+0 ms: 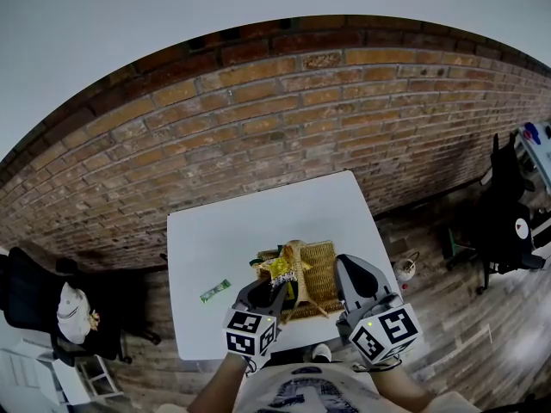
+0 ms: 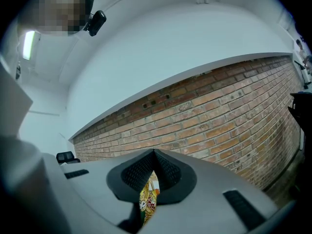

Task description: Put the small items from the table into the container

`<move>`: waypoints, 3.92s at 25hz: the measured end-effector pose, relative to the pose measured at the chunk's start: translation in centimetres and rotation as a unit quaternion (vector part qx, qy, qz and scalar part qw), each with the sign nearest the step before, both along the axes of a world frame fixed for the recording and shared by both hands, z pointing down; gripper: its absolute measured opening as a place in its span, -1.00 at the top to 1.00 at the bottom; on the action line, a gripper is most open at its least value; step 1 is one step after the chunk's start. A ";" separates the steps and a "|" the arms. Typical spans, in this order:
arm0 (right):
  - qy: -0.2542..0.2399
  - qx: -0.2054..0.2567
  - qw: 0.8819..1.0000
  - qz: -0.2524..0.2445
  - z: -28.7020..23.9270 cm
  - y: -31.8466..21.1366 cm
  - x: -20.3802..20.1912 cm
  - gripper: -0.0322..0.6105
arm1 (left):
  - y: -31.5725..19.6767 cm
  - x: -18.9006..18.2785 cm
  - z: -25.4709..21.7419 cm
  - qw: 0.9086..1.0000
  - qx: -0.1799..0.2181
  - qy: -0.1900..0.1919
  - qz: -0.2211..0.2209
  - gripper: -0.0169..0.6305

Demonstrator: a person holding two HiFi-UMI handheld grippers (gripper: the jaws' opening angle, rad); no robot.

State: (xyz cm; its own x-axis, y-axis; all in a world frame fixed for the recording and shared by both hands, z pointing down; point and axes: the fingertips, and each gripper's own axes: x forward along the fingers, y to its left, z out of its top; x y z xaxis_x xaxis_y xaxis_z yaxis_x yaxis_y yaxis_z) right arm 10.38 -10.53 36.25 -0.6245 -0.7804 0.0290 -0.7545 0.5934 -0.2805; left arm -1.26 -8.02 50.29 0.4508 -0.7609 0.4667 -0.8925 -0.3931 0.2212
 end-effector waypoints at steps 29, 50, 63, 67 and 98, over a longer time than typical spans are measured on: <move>-0.005 0.003 0.999 -0.054 0.1 0.6 1.1 0.84 | 1.4 -0.9 0.7 0.995 -0.010 -0.023 -0.095 0.08; -0.015 0.021 0.995 -0.101 -0.8 3.3 0.8 0.84 | 4.8 -3.7 -6.1 0.981 0.077 -0.028 -0.174 0.09; 0.000 0.041 0.996 -0.080 -2.6 7.4 -2.7 0.84 | 8.8 -7.7 -11.7 0.973 0.155 -0.032 -0.165 0.43; 0.008 0.043 0.996 -0.074 -2.6 9.0 -3.6 0.84 | 10.4 -8.9 -13.2 0.967 0.182 -0.041 -0.175 0.65; 0.027 0.052 0.997 -0.055 -2.2 18.0 -6.4 0.84 | 18.5 -10.2 -13.9 0.967 0.201 -0.058 -0.146 0.80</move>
State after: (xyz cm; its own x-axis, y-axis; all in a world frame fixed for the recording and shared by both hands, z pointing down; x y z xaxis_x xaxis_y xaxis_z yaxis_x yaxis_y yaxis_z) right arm 4.03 7.42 34.06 -0.7068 -0.7073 -0.0114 -0.6951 0.6975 -0.1740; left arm -11.44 10.50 36.36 0.1513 -0.9782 0.1421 -0.9881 -0.1536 -0.0058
